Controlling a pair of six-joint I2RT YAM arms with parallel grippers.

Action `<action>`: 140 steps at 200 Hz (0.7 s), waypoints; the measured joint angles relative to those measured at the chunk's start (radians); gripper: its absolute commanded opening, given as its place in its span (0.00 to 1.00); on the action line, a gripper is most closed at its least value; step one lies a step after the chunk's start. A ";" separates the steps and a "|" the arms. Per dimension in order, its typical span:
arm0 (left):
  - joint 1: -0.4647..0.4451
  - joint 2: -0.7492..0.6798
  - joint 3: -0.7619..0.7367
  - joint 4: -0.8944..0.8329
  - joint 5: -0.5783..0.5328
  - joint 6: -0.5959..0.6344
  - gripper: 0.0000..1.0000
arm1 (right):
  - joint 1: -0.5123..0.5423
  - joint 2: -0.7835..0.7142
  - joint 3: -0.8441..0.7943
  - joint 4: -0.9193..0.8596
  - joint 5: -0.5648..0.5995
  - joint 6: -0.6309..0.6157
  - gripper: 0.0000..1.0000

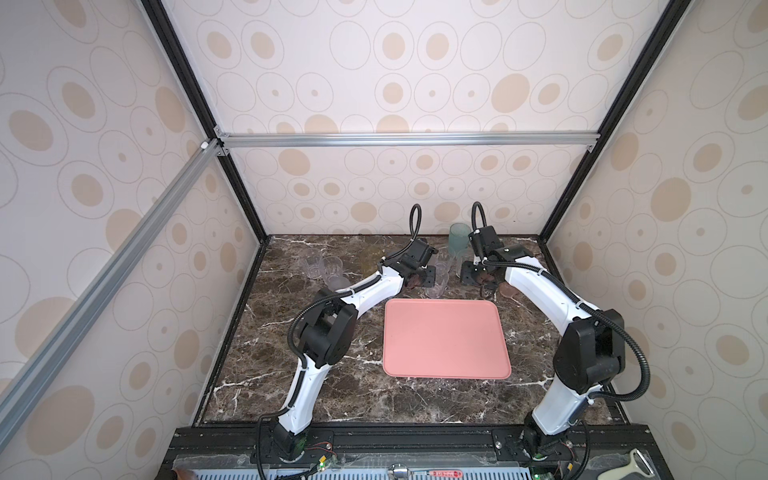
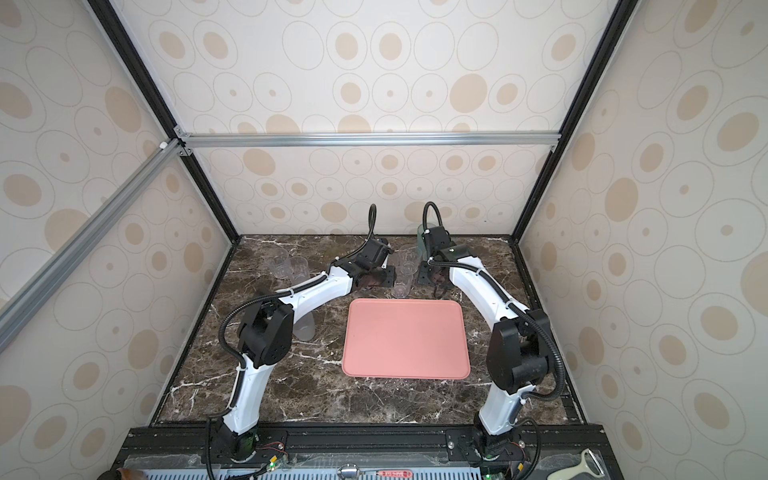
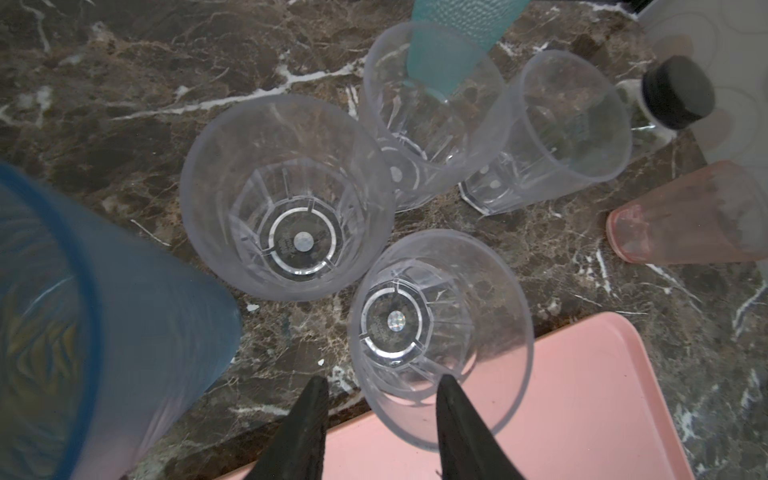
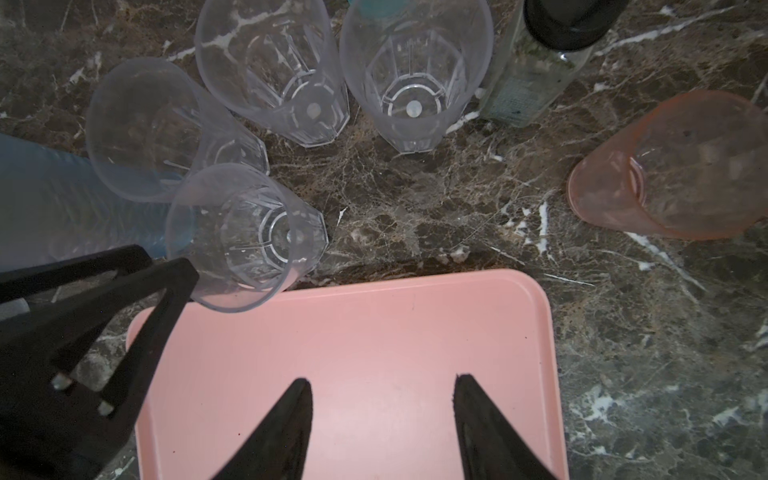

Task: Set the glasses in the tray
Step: 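Grasp a clear glass with the left gripper while the right reaches over, then lift the clear glass over the tray while the right gripper approaches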

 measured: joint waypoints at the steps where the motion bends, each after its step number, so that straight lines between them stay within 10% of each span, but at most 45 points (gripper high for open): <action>1: 0.000 0.003 0.003 -0.002 -0.002 0.000 0.41 | 0.000 0.000 -0.002 0.001 0.001 -0.001 0.58; 140: 0.000 0.116 0.147 -0.083 -0.030 -0.004 0.05 | -0.005 -0.005 -0.059 0.025 0.003 -0.016 0.57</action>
